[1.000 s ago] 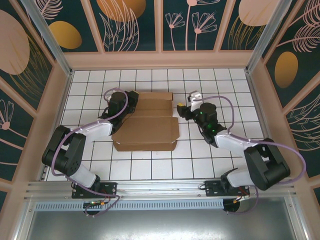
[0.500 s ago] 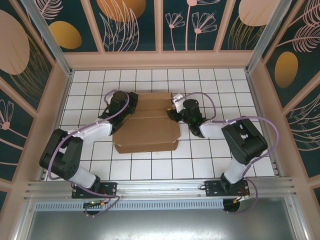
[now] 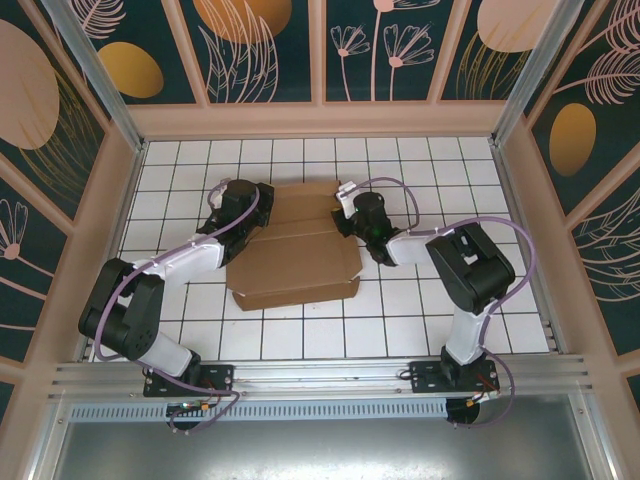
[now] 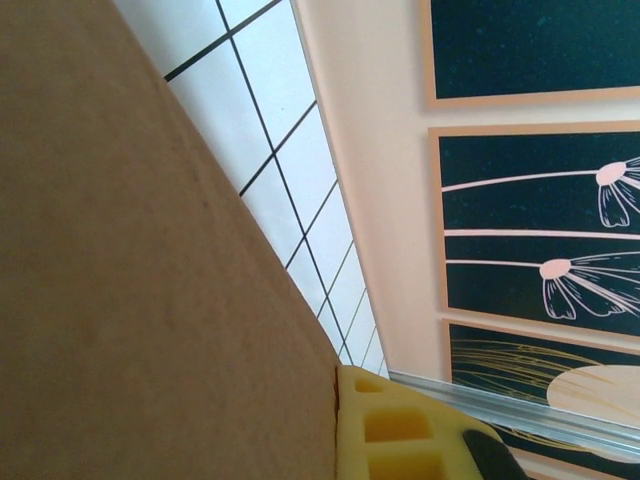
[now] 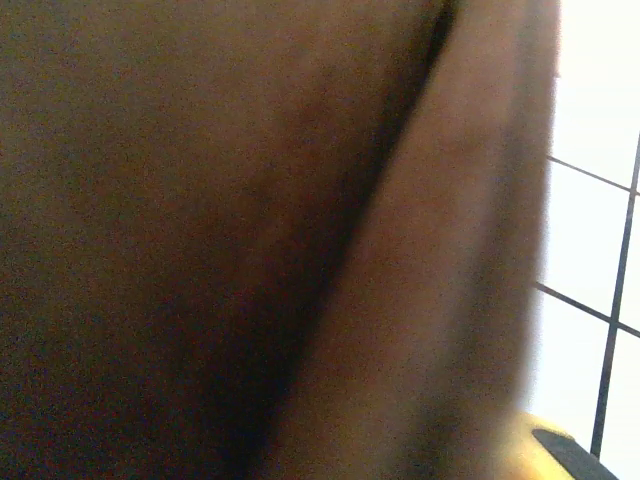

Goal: Fold the paper box

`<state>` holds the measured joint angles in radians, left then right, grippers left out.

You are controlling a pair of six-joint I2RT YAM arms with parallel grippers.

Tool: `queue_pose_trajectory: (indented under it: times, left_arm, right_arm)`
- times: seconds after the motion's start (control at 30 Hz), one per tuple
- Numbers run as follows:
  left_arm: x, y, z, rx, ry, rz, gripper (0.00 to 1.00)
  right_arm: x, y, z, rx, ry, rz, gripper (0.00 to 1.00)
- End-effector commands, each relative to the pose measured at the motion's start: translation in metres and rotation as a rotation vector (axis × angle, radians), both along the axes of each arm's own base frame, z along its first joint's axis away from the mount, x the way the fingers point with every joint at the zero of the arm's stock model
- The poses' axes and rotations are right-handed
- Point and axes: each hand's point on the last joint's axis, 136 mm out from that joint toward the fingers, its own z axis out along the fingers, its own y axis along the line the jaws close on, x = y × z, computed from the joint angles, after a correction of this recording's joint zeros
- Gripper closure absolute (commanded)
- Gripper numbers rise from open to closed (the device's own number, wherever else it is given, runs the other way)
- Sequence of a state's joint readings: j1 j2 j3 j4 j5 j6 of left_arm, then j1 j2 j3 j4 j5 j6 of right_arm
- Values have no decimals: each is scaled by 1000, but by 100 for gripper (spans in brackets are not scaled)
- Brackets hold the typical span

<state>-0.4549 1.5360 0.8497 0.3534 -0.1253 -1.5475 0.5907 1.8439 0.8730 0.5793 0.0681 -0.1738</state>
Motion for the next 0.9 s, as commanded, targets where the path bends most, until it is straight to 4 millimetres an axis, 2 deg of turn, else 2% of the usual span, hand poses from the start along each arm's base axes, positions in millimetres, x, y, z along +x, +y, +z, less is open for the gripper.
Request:
queue_pose_trajectory:
  times: [0.0,0.17,0.33,0.53,0.6,0.7,0.73,0.8,0.87]
  left_arm:
    - [-14,10,-39,62,156,33,100]
    - [-15,9,-38,55,169,39,100]
    - [-16,9,-37,56,180,50,100]
    - [-19,8,-44,49,204,50,100]
    - [-20,7,-44,47,203,47,100]
    - [-19,4,-43,46,190,34,100]
    - [-19,4,-43,46,188,31,100]
    - [-20,3,-46,47,181,23,100]
    - [-22,3,-48,41,175,17,100]
  right_arm:
    - [4,-1,-15,-42,16,-52,71]
    - [10,-5,-25,-116,12,-165,83]
    - [15,-24,-20,-254,-65,-377,83]
    - [14,-40,-20,-308,-67,-498,82]
    - [14,-42,-21,-314,-57,-510,72]
    - [13,-31,-18,-261,-45,-458,50]
    - [12,-29,-14,-235,-52,-441,46]
    - [9,-24,5,-134,-67,-396,39]
    - [1,-19,33,-39,-115,-344,32]
